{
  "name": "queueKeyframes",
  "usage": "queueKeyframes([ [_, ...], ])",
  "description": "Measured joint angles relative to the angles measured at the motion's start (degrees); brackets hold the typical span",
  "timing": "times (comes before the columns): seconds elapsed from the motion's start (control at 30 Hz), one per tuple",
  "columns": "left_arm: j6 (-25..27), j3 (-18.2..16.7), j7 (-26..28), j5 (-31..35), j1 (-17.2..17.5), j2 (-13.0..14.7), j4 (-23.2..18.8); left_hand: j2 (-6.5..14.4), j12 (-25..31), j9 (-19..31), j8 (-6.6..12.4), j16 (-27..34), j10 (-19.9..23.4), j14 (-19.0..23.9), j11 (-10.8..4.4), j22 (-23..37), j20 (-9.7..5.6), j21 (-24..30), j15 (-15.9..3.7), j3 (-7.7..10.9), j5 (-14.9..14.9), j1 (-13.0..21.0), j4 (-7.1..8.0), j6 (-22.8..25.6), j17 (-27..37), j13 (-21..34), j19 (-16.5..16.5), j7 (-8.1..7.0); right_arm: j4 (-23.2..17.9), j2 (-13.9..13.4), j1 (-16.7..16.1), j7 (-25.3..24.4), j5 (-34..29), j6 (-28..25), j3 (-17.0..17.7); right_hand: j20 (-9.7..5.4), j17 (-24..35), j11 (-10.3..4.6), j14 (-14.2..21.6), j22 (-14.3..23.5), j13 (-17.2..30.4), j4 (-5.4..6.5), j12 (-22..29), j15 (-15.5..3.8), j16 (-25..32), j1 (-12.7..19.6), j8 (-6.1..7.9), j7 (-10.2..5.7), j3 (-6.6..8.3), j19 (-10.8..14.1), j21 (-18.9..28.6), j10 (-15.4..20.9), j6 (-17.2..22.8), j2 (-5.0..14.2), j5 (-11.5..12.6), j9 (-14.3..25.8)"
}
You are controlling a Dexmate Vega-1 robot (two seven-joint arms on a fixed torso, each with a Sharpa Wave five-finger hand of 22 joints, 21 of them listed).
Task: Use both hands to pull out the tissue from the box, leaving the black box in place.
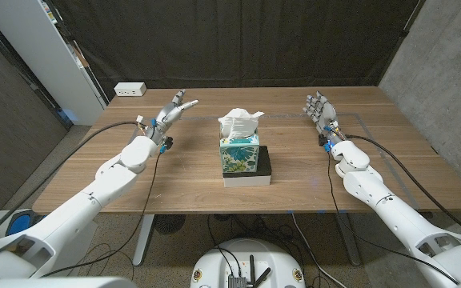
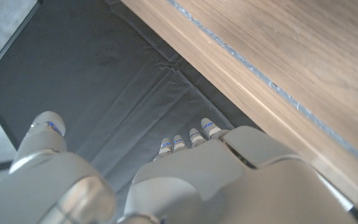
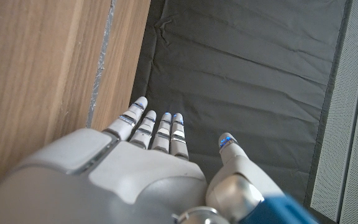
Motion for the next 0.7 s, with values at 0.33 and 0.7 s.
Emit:
queueKeyframes([
  [0.33, 2.79, 0.39, 2.78, 4.37, 0.68, 1.75, -2.67, -0.14, 0.90, 0.00, 1.32, 0.45, 0.00, 0.00, 0.00, 0.00, -0.52, -0.21, 0.00, -1.30, 0.68, 1.34, 0.20, -0.22, 0.00, 0.00, 0.12, 0.21, -0.55, -0.12, -0.22, -1.03, -0.49, -0.34, 0.02, 0.22, -0.27, 0.11, 0.29, 0.00, 0.00, -0.48, 0.00, -0.30, 0.00, 0.00, 0.00, 0.00, 0.00, 0.22, 0.00, 0.50, 0.00, 0.00, 0.00, 0.00],
  [0.7, 4.21, 0.21, 4.54, 6.51, 2.14, 3.03, -5.00, 0.08, 1.34, -0.01, 2.51, 1.11, 0.02, 0.00, 0.25, -0.01, -0.30, -0.21, -0.01, -3.03, 1.30, 2.48, 0.51, -0.13, -0.01, -0.01, 2.38, 0.30, -0.88, 0.00, -0.20, -2.04, -0.99, -0.59, -0.15, 1.26, -0.67, 0.42, 0.61, 0.01, -0.01, -3.11, 0.00, 0.02, -0.40, 1.39, 0.00, 0.71, 0.90, 0.43, 0.00, 0.81, 0.72, 0.00, 0.00, -0.01],
])
